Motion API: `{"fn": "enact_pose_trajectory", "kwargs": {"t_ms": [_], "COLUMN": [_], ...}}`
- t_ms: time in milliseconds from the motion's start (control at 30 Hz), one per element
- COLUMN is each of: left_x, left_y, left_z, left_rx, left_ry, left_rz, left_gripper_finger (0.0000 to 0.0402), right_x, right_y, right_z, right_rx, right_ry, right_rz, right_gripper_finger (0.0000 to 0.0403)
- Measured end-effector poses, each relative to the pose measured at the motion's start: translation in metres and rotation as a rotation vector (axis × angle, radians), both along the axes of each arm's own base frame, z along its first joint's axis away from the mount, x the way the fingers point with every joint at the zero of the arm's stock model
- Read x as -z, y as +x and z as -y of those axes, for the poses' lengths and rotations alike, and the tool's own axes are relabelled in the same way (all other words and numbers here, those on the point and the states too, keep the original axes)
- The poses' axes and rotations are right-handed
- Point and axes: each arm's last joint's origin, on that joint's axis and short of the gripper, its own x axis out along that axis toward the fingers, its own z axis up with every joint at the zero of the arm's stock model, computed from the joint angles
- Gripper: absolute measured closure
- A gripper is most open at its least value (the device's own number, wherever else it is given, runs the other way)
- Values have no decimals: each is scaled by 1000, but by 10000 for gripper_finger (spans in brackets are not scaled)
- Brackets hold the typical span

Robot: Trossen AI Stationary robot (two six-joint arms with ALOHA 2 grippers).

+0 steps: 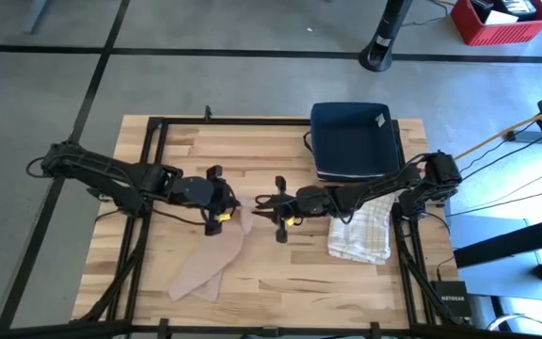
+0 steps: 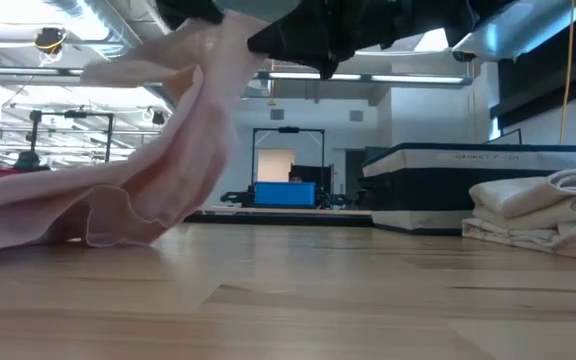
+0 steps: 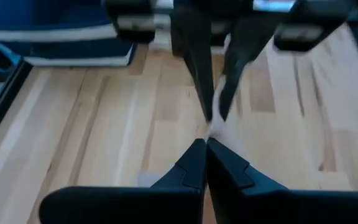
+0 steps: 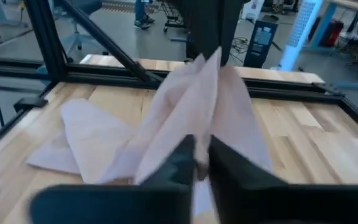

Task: Fold towel
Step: Fold the light brown towel

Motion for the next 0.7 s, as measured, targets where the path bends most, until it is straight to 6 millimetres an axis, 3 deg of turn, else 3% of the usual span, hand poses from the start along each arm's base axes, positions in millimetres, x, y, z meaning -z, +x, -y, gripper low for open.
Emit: {"fn": "enact_pose_trajectory", "kwargs": {"t_ms": [67, 200, 333, 467, 567, 700], "left_x": [-2, -6, -17, -26, -11, 29], "left_y": [2, 6, 0, -21, -38, -41], "left_z": [1, -4, -7, -7, -4, 4], "left_rx": [5, 0, -40, -125, -273, -341], "left_ry": [-2, 9, -39, -144, -166, -177], "left_rz": [31, 72, 25, -130, -223, -235], "left_gripper_finger": [396, 380, 320, 260, 235, 228], "right_x": [2, -1, -15, -29, -29, -23], "right_y": [0, -1, -11, -26, -33, -30], "right_z": [0, 1, 3, 8, 9, 8], "right_rx": [-5, 24, 54, 114, 126, 105], "right_ry": [-23, -51, -114, -146, -147, -85], "right_rz": [-7, -7, -23, -86, -145, -161], "right_gripper_finger": [390, 383, 397, 395, 398, 396]}}
